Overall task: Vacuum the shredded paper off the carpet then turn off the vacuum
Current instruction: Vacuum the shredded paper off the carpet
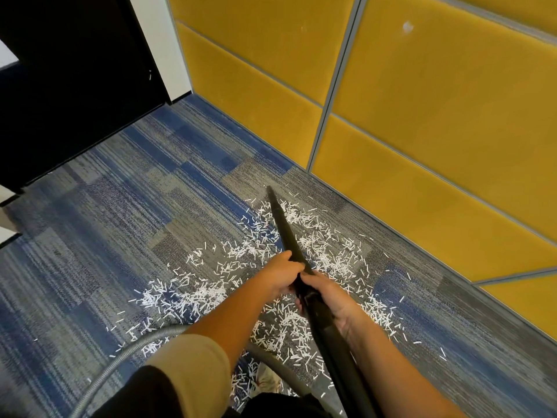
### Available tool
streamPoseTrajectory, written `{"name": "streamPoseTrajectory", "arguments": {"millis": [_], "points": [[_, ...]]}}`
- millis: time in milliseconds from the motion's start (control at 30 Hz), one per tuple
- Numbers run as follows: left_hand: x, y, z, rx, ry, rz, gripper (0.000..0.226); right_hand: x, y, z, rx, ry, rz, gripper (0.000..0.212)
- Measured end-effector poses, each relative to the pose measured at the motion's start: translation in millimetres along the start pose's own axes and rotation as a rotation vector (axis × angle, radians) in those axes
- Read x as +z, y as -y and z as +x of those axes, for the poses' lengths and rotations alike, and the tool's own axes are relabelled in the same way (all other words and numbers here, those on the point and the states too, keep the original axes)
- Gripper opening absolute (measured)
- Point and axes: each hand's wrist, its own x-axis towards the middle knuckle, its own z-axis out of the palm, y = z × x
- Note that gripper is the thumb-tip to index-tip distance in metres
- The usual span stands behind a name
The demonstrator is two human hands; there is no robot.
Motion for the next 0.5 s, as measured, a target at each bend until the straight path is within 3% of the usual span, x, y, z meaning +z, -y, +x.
{"name": "streamPoseTrajectory", "arguments": {"millis": [267, 500], "points": [[-11.6, 5.3, 3.9, -0.078, -0.082, 0.078, 0.053, 13.8, -9.4, 3.2, 0.001, 0.014, -0.061, 0.024], [13.3, -6.3, 7.9, -0.029, 0.010, 0.088, 0.049, -11.8, 5.2, 2.1, -0.024, -0.104, 0.085, 0.004]]}}
